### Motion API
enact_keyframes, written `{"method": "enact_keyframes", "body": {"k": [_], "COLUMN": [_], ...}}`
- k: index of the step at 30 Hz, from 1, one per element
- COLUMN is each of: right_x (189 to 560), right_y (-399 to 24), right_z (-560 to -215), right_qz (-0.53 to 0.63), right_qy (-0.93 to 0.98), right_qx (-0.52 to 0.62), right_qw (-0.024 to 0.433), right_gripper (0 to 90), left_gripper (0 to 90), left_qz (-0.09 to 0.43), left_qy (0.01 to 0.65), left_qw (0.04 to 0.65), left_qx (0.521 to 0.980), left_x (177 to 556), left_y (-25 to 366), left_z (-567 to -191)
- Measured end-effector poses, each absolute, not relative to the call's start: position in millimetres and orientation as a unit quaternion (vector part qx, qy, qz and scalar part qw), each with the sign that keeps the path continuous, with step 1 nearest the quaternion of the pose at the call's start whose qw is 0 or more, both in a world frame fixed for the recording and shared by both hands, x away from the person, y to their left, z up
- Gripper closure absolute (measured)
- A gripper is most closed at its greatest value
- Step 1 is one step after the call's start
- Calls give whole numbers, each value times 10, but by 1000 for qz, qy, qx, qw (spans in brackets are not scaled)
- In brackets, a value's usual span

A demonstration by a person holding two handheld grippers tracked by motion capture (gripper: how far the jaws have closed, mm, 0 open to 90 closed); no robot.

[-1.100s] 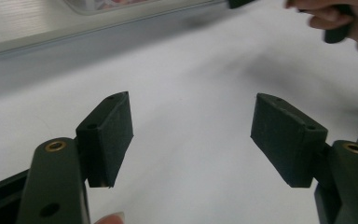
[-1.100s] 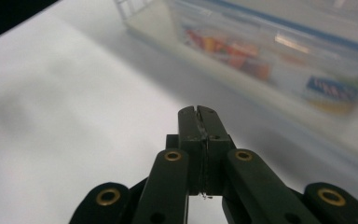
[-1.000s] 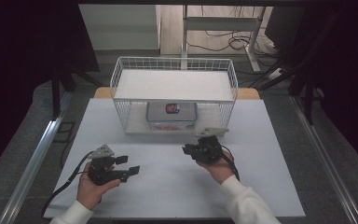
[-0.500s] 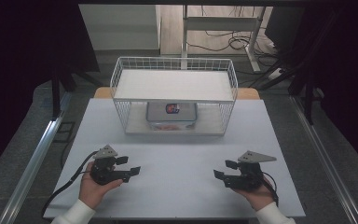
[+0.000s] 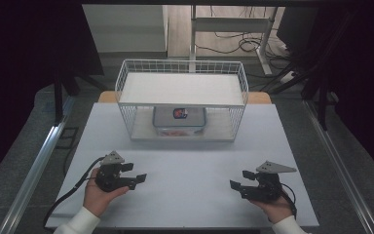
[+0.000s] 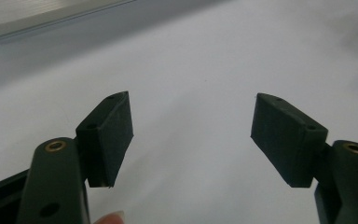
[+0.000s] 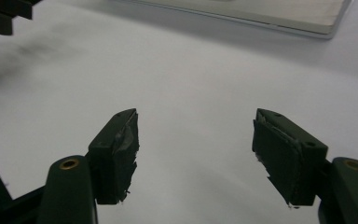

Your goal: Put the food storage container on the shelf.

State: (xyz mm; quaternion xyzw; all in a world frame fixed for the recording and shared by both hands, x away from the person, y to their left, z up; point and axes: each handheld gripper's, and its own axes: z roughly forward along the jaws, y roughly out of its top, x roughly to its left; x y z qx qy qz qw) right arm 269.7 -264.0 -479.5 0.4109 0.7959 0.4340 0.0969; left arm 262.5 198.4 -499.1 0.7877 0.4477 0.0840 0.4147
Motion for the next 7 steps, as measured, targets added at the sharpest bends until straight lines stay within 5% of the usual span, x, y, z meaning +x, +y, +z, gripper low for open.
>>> {"method": "enact_keyframes", "body": {"k": [7], "right_x": [2697], "right_y": [-2630], "right_z": [-4801], "right_qz": [430], "right_qy": [795], "right_qx": [412], "right_qw": [113], "right_gripper": [255], "left_gripper": [292], "left_qz": [88], "left_qy": [446], "left_qw": [415], "left_qx": [788], "left_x": [2623], "left_y": [1987], "left_z": [-4988]}}
